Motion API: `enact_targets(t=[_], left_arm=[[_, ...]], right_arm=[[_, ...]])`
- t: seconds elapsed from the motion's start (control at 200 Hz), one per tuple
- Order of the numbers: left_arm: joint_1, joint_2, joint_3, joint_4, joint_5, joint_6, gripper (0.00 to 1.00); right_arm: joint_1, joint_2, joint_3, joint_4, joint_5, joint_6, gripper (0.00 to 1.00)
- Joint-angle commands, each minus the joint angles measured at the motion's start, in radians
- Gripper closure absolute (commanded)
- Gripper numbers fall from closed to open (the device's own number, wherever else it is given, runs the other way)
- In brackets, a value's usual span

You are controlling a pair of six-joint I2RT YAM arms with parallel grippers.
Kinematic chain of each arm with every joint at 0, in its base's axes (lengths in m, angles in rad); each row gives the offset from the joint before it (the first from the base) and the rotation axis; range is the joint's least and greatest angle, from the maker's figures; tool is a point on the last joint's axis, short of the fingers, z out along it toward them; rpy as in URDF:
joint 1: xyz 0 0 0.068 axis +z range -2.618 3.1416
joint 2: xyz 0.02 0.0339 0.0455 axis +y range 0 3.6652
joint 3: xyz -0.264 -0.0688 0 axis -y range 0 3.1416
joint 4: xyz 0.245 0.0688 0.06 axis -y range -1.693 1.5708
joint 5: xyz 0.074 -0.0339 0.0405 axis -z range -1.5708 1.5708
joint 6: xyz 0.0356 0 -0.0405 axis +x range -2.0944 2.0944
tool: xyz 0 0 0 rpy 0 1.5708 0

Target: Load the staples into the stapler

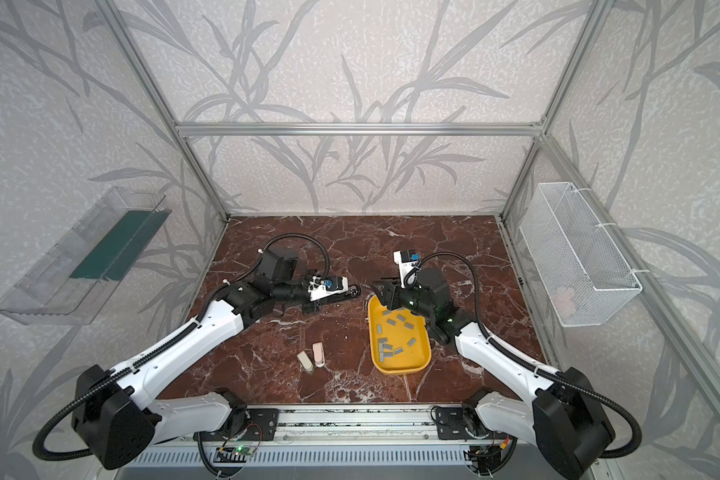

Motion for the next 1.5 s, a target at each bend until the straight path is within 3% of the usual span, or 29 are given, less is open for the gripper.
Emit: enact_targets(t=[0.0,0.14,0.325,0.525,0.915,1.24,1.495], left_arm=[[-0.003,0.016,0.080,-0.036,-0.020,-0.005,1.00],[-0.006,0.039,0.093,-0.063,-0.008,-0.009,1.00],[-0.032,0.056,0.107,-0.122,0.005,0.029,1.00],[-0.030,0.069,0.139,-0.173,0.085,0.030,1.00],[-0.032,0.088,0.165,-0.243,0.129,0.045,1.00],[-0.020,0.059,0.169,-0.297,0.175,0.078,1.00],[0.040,0.007,0.159,-0.287,0.221,0.071,1.00]], right_arm=[[-0.005,-0.058,-0.001,-0.054,0.037,-0.054,0.52],[-0.004,-0.121,-0.035,-0.005,0.054,-0.076,0.46],[0.004,-0.168,-0.140,0.263,-0.074,-0.104,0.46],[0.021,-0.099,-0.124,0.368,-0.257,-0.124,0.58],[0.096,0.125,-0.048,0.365,-0.359,-0.250,0.59],[0.130,0.258,-0.003,0.363,-0.396,-0.312,0.73],[0.141,0.277,-0.010,0.384,-0.421,-0.352,0.73]])
